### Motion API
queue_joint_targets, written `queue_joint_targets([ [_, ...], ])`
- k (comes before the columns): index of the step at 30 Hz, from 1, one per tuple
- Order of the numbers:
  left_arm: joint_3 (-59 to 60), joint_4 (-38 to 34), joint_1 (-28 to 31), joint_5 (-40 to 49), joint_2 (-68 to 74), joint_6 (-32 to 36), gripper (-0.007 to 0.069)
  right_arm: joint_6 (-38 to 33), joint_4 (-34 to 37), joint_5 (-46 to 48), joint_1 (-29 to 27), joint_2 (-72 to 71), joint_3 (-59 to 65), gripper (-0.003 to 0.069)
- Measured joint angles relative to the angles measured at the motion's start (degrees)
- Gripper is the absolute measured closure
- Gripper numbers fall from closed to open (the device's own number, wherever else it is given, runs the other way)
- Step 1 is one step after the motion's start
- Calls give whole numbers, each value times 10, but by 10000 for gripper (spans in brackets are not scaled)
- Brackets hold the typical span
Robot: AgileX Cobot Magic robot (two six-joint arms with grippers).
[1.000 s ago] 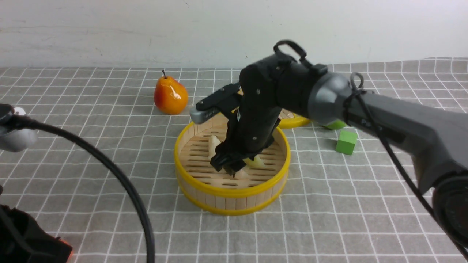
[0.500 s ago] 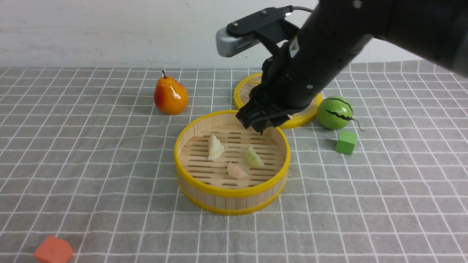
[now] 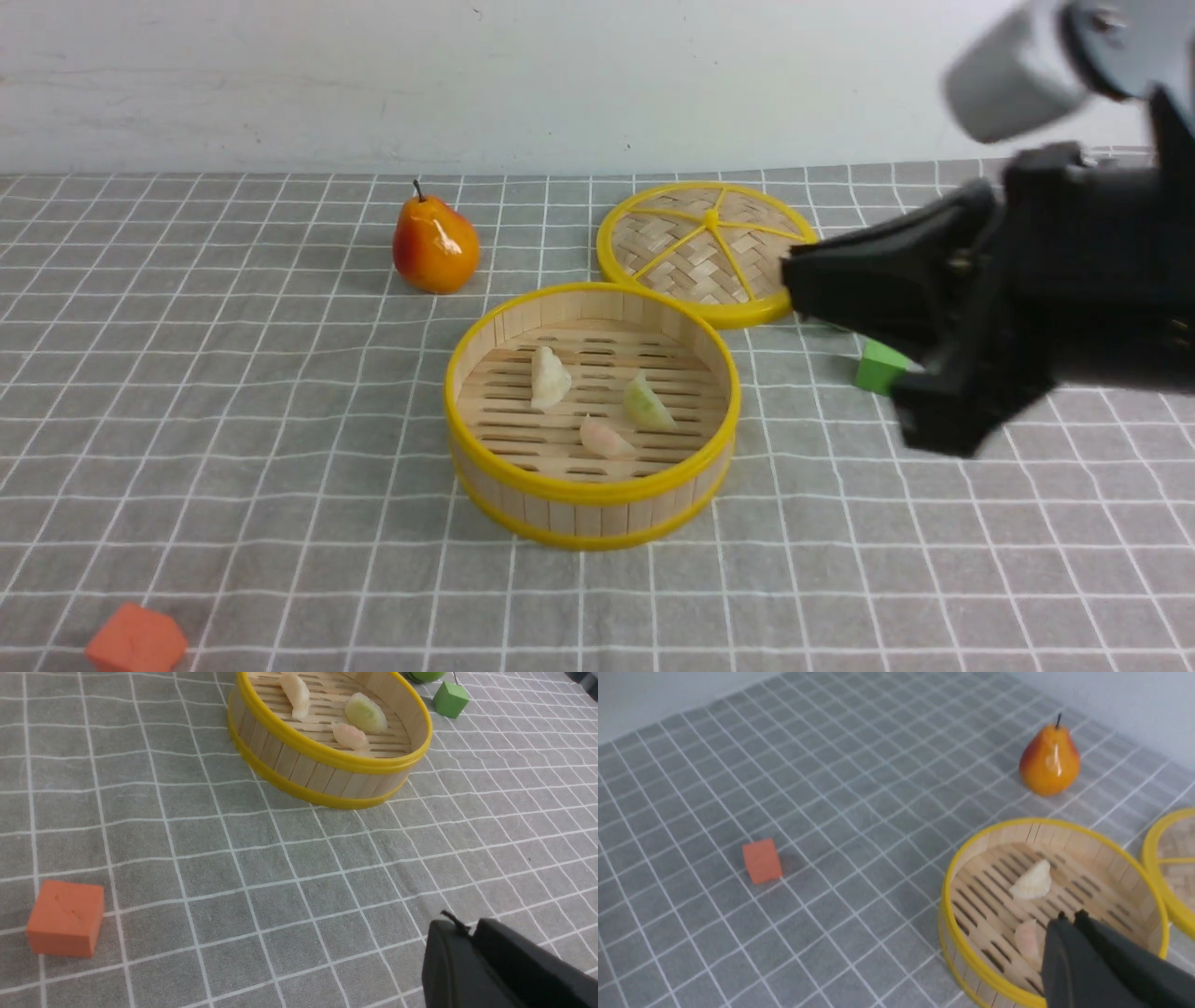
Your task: Put the dumplings into the steamer on the table with the grey tablecloth.
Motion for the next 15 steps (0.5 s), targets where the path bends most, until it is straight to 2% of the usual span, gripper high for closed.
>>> queue_joint_targets([
  [7, 0, 1, 0, 0, 0, 0, 557, -24, 34, -75, 0, -141, 107, 662],
  [15, 0, 1, 0, 0, 0, 0, 551, -26, 36, -76, 0, -188, 121, 656],
])
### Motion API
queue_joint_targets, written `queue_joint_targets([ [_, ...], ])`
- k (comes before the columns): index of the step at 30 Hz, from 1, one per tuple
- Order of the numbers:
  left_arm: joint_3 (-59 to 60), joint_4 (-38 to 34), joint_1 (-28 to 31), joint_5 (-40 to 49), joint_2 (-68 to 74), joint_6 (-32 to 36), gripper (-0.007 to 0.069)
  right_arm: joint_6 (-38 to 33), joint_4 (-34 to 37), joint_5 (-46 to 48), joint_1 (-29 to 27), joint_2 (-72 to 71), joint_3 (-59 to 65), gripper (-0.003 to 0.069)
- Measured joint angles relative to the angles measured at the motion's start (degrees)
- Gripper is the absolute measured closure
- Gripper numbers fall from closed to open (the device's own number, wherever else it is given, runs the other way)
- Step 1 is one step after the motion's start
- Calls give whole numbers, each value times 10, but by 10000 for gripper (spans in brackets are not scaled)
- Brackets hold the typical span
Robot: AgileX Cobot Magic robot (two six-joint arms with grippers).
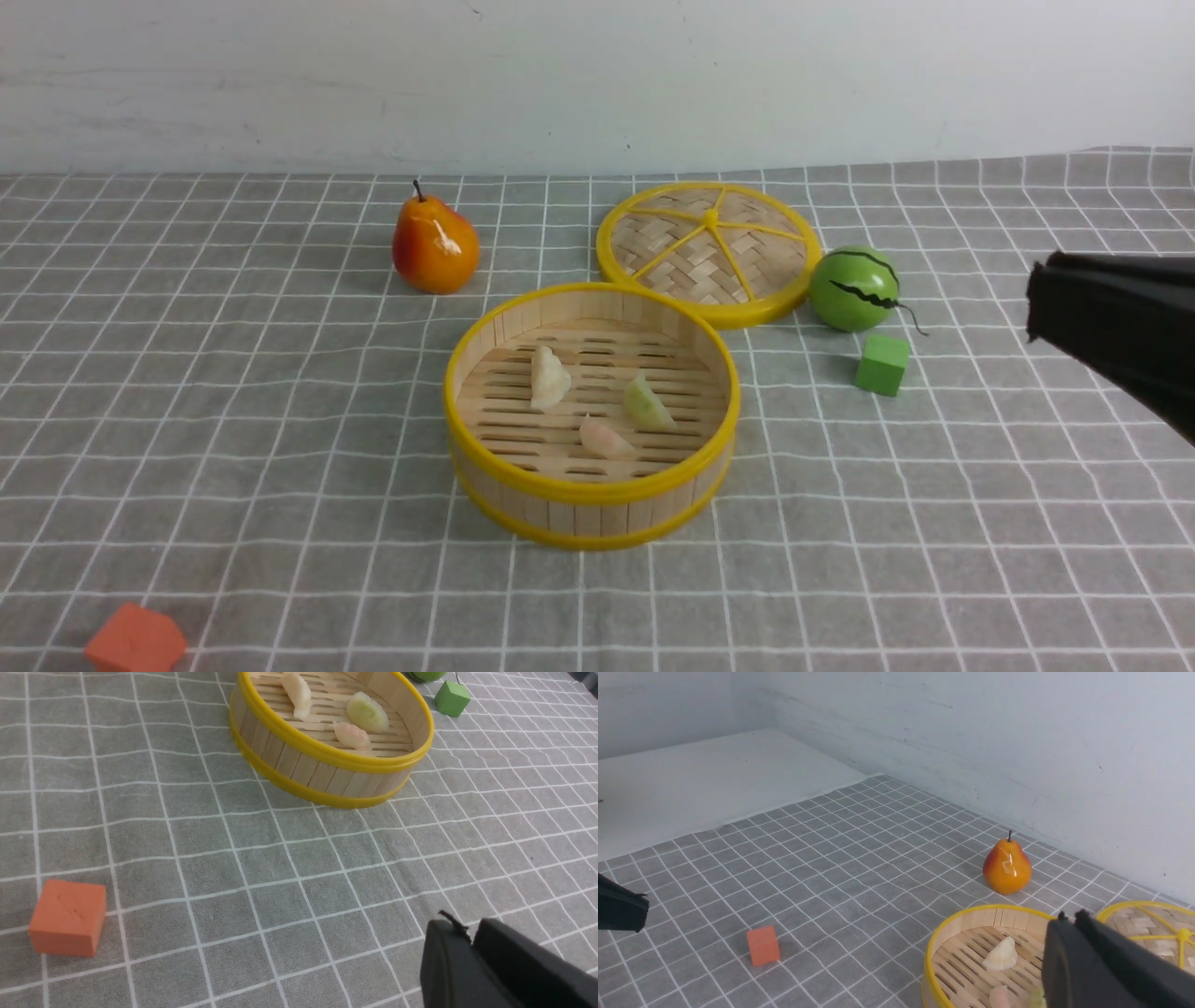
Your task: Put the dumplings into the steamer on the table with the grey tablecloth.
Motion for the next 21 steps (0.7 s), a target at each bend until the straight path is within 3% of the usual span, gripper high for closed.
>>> queue_joint_targets([
  [9, 0, 1, 0, 0, 0, 0, 550, -1, -1, 0, 0, 0, 0, 652],
  [13, 0, 1, 0, 0, 0, 0, 548, -2, -34, -1, 0, 0, 2, 678],
  [16, 0, 1, 0, 0, 0, 0, 547, 5, -43, -26, 0, 0, 20, 680],
  [21, 0, 2, 0, 0, 0, 0, 541, 54, -70, -151, -12, -48, 160, 680],
])
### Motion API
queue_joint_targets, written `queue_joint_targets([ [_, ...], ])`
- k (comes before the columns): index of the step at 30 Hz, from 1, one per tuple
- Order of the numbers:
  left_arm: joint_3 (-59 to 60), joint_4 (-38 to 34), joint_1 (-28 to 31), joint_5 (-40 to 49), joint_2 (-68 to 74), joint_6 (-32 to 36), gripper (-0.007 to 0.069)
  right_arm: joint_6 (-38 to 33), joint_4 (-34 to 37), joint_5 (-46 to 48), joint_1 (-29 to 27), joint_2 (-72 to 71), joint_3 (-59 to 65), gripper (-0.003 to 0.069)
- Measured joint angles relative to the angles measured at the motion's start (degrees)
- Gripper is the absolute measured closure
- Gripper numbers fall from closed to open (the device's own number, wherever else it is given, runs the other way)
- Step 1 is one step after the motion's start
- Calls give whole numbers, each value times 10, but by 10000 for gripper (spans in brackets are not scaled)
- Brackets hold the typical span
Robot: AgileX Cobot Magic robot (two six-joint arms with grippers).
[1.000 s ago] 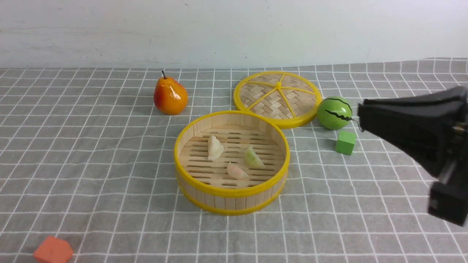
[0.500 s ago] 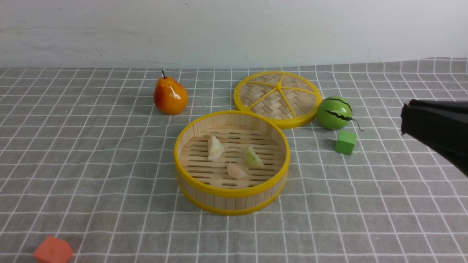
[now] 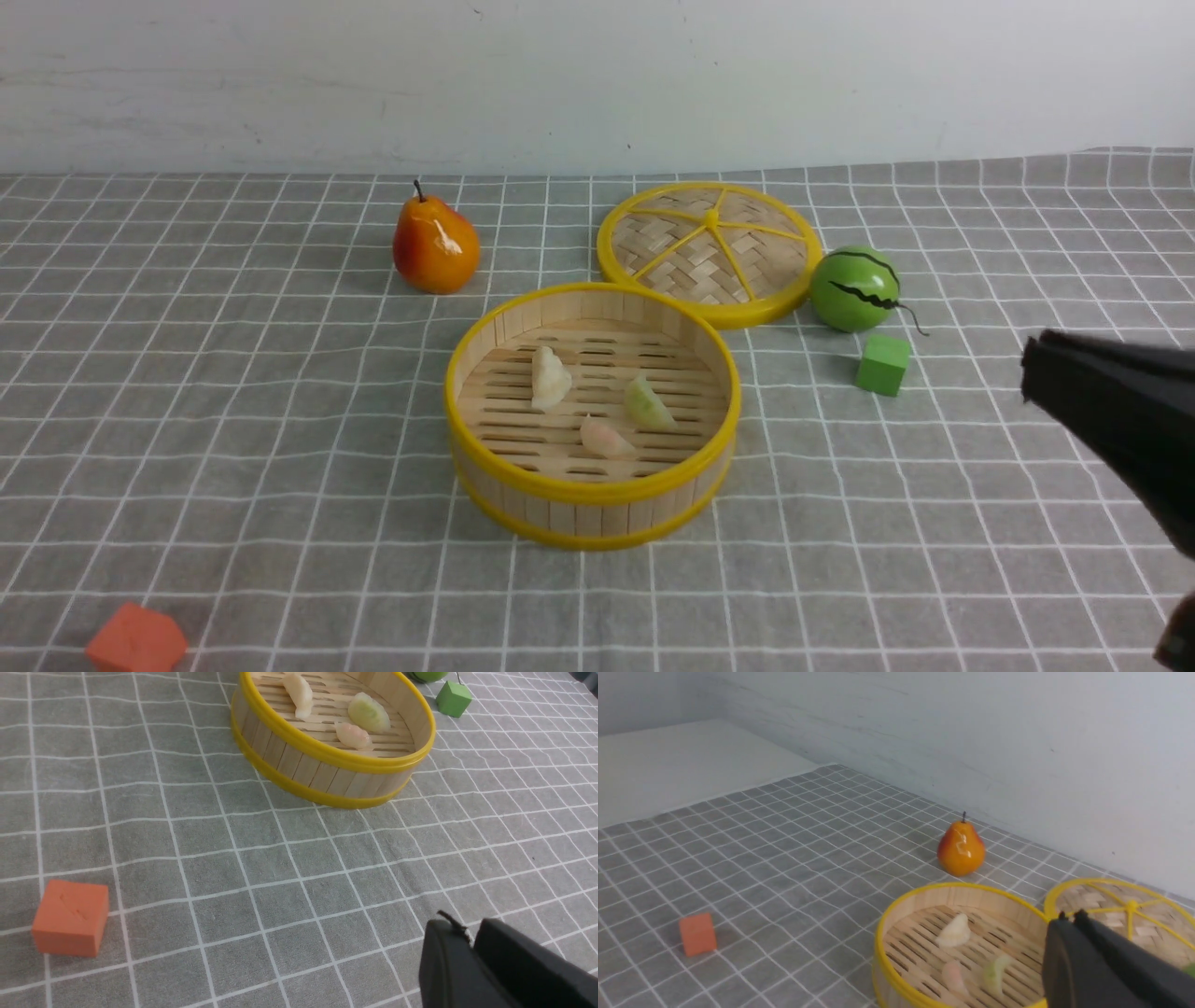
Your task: Put the dumplings into the steamer on the table with the grey tablecloth.
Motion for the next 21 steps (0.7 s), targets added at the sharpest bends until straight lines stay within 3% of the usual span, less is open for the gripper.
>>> queue_joint_targets([
  [1, 0, 0, 0, 0, 0, 0, 540, 5, -2, -4, -2, -8, 6, 680],
  [5, 0, 0, 0, 0, 0, 0, 533, 92, -53, -32, -104, -121, 143, 680],
  [6, 0, 0, 0, 0, 0, 0, 533, 92, -53, -32, -104, -121, 143, 680],
  [13, 0, 0, 0, 0, 0, 0, 533, 286, -189, 91, -326, -293, 263, 680],
  [16, 0, 0, 0, 0, 0, 0, 529, 331, -212, 146, -371, -337, 283, 680],
  [21, 0, 0, 0, 1, 0, 0, 523, 344, -234, 181, -381, -351, 299, 680],
])
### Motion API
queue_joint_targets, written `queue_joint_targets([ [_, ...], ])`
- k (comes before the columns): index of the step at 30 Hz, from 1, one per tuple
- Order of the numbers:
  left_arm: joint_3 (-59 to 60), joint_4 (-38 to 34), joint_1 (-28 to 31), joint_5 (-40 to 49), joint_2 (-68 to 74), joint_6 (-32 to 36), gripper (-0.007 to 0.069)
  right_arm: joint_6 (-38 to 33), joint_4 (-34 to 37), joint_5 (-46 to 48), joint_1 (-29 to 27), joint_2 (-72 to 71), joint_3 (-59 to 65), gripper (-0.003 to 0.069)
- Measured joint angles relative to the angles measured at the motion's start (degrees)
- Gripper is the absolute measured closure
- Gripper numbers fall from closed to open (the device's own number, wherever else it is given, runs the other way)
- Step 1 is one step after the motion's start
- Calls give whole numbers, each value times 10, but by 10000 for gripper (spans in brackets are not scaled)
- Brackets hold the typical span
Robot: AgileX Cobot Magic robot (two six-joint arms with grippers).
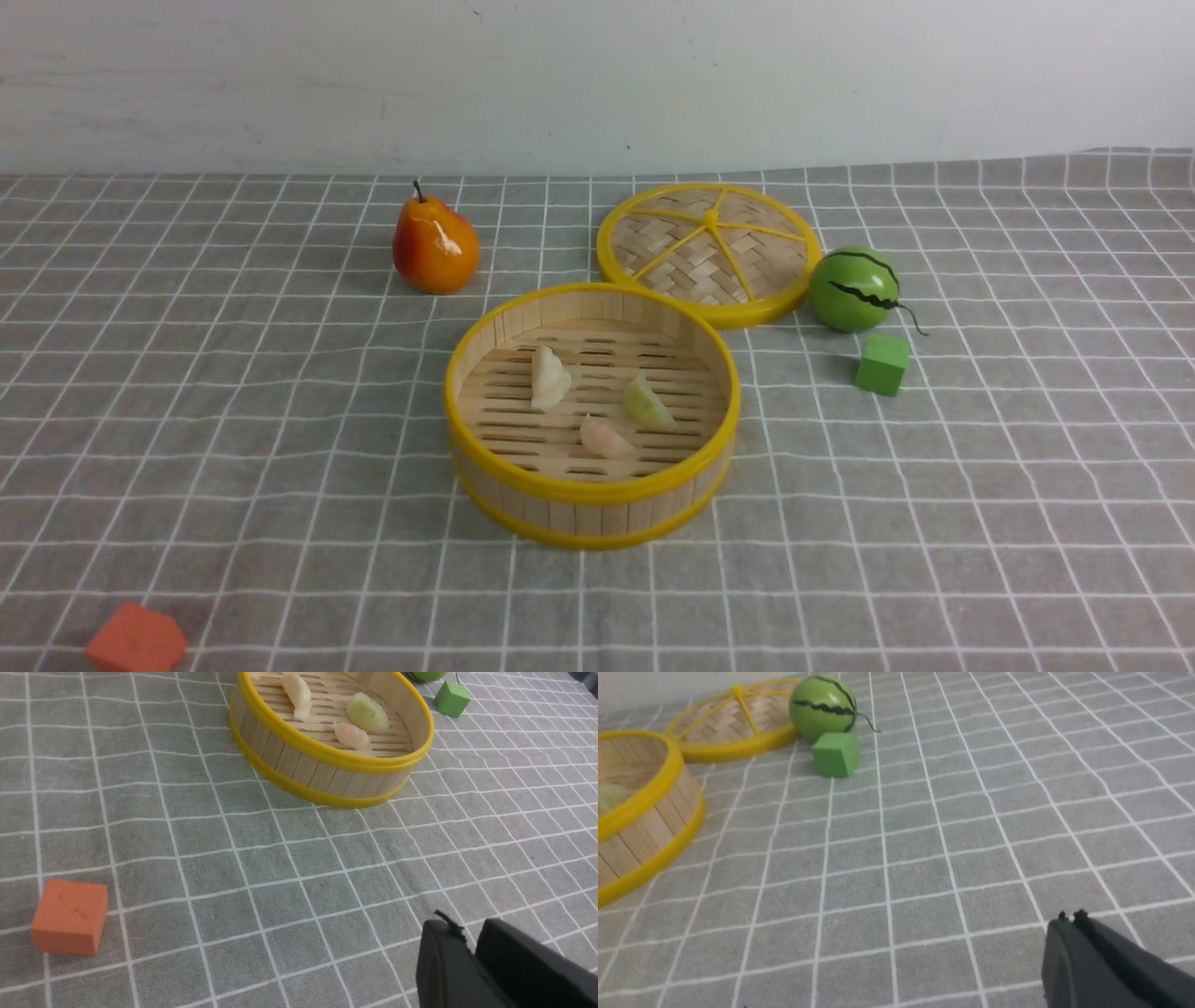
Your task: Put the dumplings into the steamer on the table with the grey tablecloth.
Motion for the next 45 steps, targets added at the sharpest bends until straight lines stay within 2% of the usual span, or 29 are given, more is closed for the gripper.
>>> queue_joint_targets([
  [41, 0, 15, 0, 9, 0, 0, 492, 4, -13, 20, 5, 0, -2, 670],
  [43, 0, 20, 0, -15, 0, 0, 510, 4, -13, 20, 5, 0, -2, 666],
  [45, 2, 37, 0, -67, 0, 0, 559, 4, -13, 20, 5, 0, -2, 664],
])
